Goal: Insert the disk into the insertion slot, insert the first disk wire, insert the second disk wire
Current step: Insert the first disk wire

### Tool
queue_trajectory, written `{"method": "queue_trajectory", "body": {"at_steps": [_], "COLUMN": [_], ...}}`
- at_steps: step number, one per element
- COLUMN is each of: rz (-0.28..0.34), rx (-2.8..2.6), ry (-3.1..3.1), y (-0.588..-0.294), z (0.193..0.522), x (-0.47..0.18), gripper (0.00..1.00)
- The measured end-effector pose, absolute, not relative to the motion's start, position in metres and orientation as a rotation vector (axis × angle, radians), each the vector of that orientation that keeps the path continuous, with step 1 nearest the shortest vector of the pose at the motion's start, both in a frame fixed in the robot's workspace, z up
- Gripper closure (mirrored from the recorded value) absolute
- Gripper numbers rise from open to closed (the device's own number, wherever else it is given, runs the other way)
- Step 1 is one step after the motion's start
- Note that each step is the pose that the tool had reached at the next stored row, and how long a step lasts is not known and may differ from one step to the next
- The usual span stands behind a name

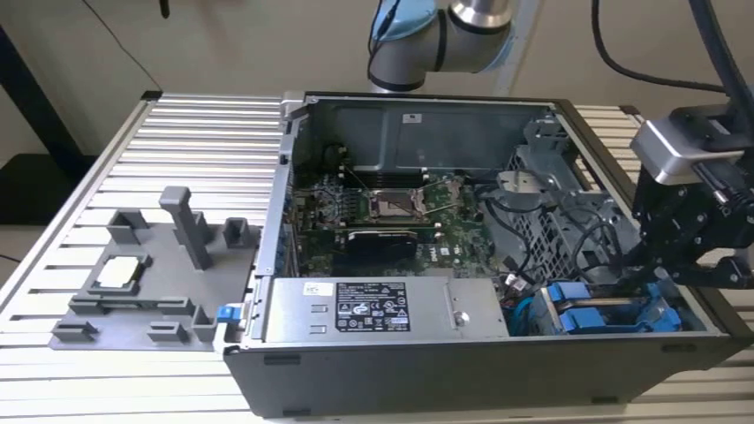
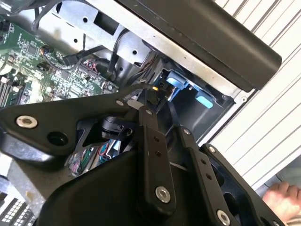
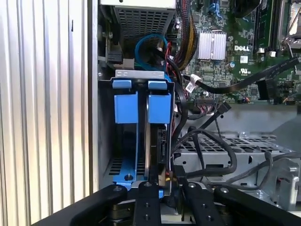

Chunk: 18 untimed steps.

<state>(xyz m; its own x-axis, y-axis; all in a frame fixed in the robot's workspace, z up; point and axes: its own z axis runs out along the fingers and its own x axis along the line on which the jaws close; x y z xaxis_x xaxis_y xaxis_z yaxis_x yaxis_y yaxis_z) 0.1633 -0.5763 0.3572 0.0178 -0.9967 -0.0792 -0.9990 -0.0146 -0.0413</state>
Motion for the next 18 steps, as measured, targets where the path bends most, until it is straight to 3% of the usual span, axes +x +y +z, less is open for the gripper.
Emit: {"method": "queue_trajectory", "body": {"at_steps": [9,18], "rz": [0.042,0.042], "rx": [-2.178,-2.178], "ry": [2.144,2.144], "y": [-0.576,-0.569], "z": [0.395,0.396], "x": [0.163,0.161], "gripper": [0.73,0.73]}}
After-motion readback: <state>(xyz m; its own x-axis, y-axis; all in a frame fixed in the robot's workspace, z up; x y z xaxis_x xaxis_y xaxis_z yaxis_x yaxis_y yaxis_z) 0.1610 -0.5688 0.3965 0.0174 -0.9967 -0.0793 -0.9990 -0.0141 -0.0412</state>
